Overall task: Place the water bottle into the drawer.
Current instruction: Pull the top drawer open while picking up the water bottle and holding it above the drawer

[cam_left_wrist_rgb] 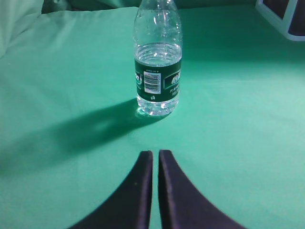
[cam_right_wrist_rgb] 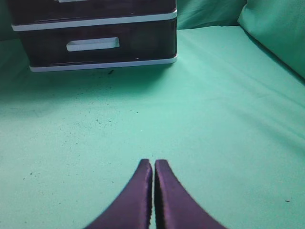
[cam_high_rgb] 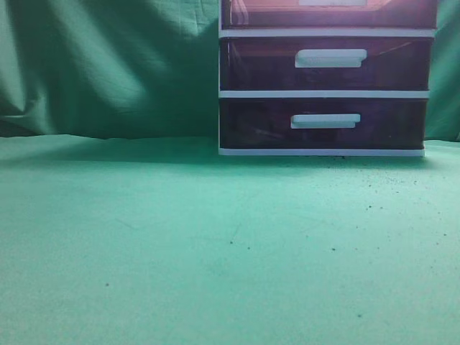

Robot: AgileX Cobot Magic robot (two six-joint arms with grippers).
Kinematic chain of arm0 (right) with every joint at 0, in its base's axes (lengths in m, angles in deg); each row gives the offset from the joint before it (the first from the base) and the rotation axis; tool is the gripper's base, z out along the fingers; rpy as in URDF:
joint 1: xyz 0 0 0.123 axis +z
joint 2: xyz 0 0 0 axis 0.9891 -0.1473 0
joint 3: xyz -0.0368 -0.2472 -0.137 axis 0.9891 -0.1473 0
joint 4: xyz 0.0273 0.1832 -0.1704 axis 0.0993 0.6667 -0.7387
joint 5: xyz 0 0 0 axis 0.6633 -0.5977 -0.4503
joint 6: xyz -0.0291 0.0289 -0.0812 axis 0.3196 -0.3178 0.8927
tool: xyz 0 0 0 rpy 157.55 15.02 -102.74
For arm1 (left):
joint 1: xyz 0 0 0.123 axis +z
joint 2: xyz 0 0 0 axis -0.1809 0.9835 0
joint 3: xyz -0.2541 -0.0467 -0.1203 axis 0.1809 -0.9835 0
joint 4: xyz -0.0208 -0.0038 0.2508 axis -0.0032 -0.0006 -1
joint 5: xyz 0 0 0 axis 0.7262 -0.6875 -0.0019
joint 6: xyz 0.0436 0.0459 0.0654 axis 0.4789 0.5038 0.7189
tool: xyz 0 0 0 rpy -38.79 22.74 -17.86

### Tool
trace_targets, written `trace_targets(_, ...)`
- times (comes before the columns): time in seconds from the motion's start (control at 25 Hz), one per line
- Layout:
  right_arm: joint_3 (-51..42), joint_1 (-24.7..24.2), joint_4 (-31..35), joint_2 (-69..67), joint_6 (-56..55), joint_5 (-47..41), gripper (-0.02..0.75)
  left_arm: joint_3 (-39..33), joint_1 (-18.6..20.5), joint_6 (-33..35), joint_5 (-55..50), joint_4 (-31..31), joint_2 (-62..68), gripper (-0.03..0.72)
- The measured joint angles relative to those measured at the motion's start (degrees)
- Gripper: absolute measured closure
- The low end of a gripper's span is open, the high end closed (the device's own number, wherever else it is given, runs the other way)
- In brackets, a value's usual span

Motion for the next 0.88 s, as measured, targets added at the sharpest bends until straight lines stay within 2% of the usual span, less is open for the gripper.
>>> trace_targets(0.72, 0.0, 0.0, 0.0, 0.0, -0.1, 0.0, 0.738, 0.0, 0.0, 0.0, 0.4, -0.3, 0.0, 0.688)
trace_targets(0.8, 0.0, 0.0, 0.0, 0.0, -0.1, 0.0, 0.738, 0.0, 0.0, -0.4, 4.6, 0.5, 0.0, 0.688)
trace_targets(0.88, 0.0, 0.0, 0.0, 0.0, -0.1, 0.0, 0.738, 0.0, 0.0, -1.1, 13.4, 3.0, 0.0, 0.688)
